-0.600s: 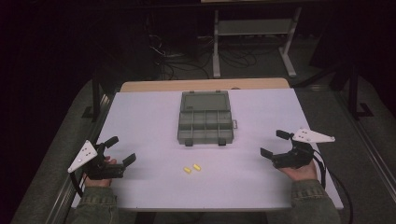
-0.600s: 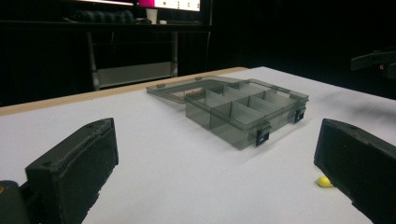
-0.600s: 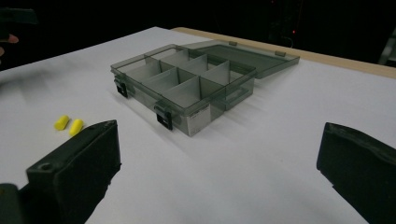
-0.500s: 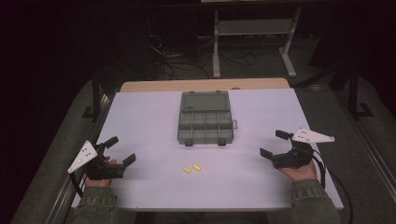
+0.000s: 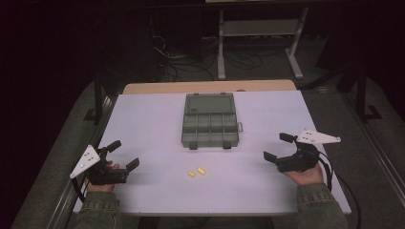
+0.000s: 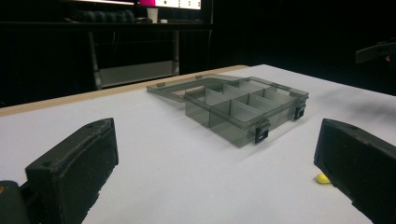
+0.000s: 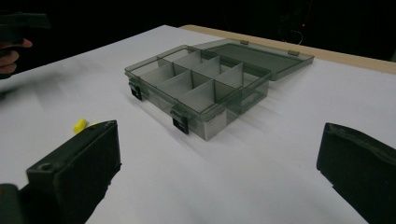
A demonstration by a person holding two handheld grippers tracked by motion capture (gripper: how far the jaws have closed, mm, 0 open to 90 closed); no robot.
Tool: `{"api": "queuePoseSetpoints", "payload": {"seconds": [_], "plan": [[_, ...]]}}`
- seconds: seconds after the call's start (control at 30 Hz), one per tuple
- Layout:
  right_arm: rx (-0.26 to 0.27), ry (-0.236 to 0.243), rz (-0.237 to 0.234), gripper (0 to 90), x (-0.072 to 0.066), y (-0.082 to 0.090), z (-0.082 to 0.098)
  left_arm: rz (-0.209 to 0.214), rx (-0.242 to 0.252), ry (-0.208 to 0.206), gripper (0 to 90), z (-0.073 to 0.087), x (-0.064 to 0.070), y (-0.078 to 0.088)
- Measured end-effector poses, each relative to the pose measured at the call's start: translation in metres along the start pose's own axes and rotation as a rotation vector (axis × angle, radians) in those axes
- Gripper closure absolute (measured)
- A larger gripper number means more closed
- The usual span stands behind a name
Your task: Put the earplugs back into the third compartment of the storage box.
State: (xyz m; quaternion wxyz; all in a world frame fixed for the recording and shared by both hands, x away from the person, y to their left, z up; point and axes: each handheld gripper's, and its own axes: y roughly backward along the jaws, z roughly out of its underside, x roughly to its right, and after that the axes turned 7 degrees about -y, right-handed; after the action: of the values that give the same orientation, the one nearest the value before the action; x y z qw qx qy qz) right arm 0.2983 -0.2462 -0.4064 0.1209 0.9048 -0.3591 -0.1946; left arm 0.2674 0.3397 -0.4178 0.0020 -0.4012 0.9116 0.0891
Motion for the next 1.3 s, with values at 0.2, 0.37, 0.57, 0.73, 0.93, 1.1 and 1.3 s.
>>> {"api": "queuePoseSetpoints", "payload": {"seconds": [0.2,0.37,0.57,0.73,0.93,1.1,1.3], "plan": [[-0.027,0.011,-0.016,0.0,-0.006,-0.005,-0.007,0.01,0.001,-0.005,0.0,-0.001,0.001,-0.002],[-0.056,0.028,-0.034,0.0,-0.017,-0.011,-0.013,0.019,0.0,-0.01,0.0,-0.001,0.001,-0.006],[-0.069,0.019,-0.047,0.0,-0.02,-0.016,-0.017,0.026,0.002,-0.009,0.0,-0.002,0.003,-0.007],[-0.091,0.03,-0.056,0.0,-0.026,-0.02,-0.022,0.029,-0.003,-0.013,0.0,-0.002,0.003,-0.008],[-0.133,0.037,-0.069,0.0,-0.032,-0.029,-0.029,0.028,-0.004,-0.009,0.0,-0.002,0.003,-0.008],[-0.153,0.052,-0.08,0.0,-0.038,-0.035,-0.033,0.027,0.0,-0.002,0.0,-0.002,0.003,-0.008],[-0.185,0.062,-0.09,0.0,-0.045,-0.043,-0.038,0.031,0.003,-0.004,0.0,-0.003,0.003,-0.009]]}}
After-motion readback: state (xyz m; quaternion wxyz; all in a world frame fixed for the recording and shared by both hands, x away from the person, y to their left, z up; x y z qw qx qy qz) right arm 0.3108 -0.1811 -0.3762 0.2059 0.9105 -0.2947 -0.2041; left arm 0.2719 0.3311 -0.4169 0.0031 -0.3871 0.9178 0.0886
